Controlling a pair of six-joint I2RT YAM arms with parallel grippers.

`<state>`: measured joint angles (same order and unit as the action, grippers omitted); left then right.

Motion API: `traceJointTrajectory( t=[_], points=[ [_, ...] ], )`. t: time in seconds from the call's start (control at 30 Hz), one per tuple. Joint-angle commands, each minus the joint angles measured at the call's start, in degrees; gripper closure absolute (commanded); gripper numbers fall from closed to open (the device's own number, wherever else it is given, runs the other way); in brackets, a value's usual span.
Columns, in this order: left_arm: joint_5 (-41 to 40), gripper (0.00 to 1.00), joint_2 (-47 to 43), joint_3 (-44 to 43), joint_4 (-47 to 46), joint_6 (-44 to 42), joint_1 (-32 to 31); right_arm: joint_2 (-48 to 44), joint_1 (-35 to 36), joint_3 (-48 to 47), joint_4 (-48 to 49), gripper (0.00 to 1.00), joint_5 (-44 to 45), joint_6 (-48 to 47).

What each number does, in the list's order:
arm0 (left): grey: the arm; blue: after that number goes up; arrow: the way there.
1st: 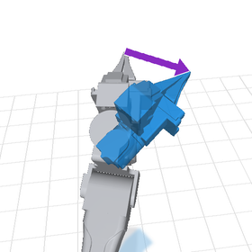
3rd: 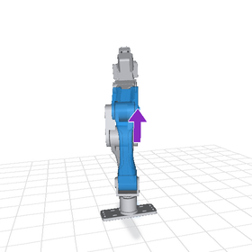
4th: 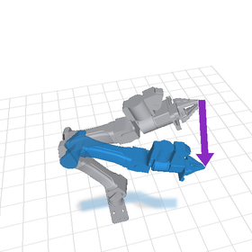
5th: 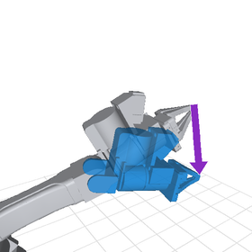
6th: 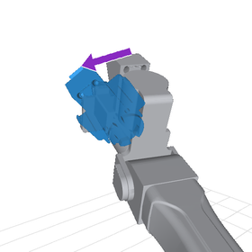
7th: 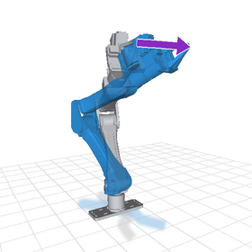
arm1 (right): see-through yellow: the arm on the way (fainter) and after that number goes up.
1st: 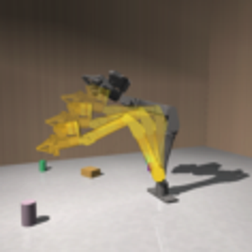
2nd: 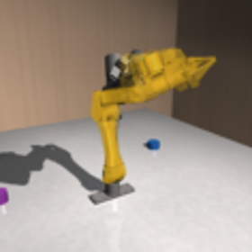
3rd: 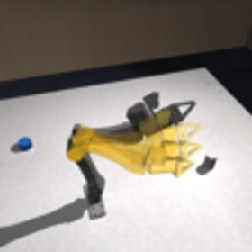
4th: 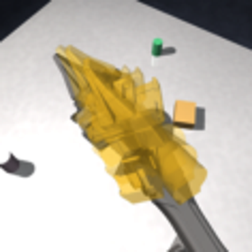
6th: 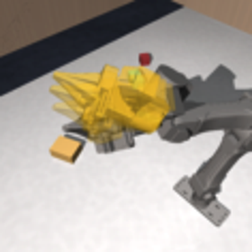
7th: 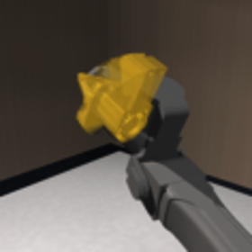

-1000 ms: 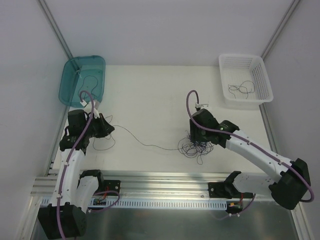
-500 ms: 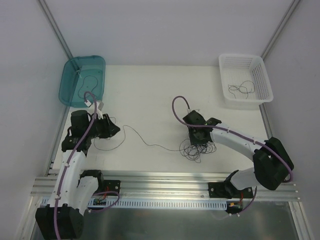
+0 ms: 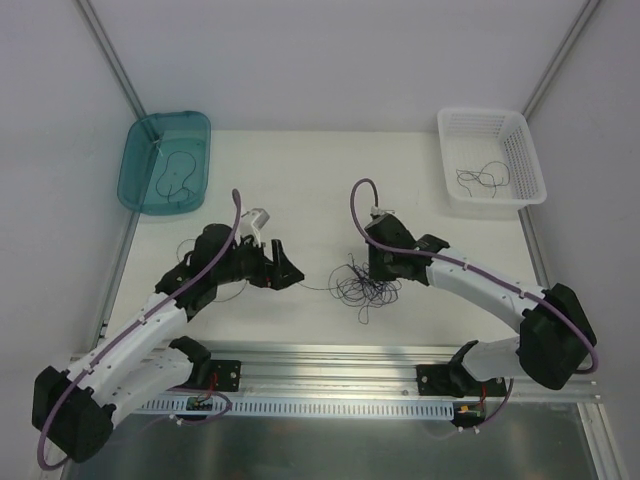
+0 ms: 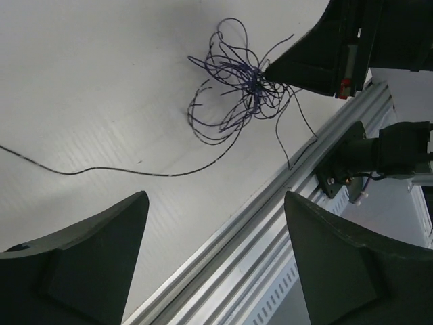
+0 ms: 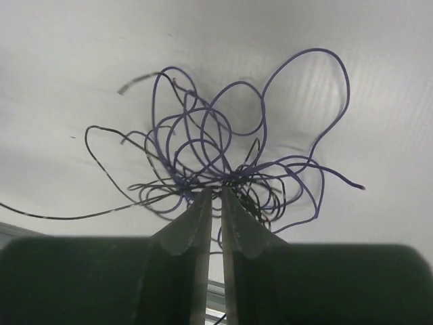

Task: Untangle the cables
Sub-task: Untie the cable.

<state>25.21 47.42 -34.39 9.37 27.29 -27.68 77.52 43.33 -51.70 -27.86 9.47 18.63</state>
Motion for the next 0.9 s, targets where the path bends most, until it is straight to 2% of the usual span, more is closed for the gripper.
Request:
traceJointTrajectory(
  t=[0.0,0.2,0.27,0.4,0.53,0.67,0.8,0.87],
  points=[
    [-8.14,0.16,4.76,-0.58,-8.48,6.63,-7.81,-1.40,1.75,-4.28,2.90,0.85,-2.71,2.29],
    [-17.82,0.09,16.18,-6.12,-11.29,9.36,-18.35,-5.79,1.49,-4.02,-0.26,0.55,0.01,0.18],
    [-20.72,0.09,19.27,-9.00,-11.48,9.45,-20.04,-8.16,0.88,-3.32,-1.23,0.53,1.16,-1.31],
    [-24.85,0.11,27.62,-13.85,-11.48,10.50,-22.41,-11.15,-5.86,0.36,-1.15,0.53,0.64,-2.37],
    [-30.04,0.13,32.55,-17.11,-11.39,11.99,-24.00,-14.06,-13.87,5.38,4.72,0.53,-6.91,-2.90],
    [-32.15,0.17,36.77,-19.04,-11.21,14.89,-24.79,-11.08,-18.72,6.35,7.99,0.53,-11.49,-5.44],
    [-32.33,0.19,41.86,-20.71,-10.95,16.83,-26.63,-5.90,-21.71,7.58,13.78,0.37,-15.97,-4.93],
    [-31.89,0.22,43.54,-21.68,-10.95,17.71,-27.16,-2.64,-22.24,7.85,16.69,0.36,-17.29,-4.83]
  ],
)
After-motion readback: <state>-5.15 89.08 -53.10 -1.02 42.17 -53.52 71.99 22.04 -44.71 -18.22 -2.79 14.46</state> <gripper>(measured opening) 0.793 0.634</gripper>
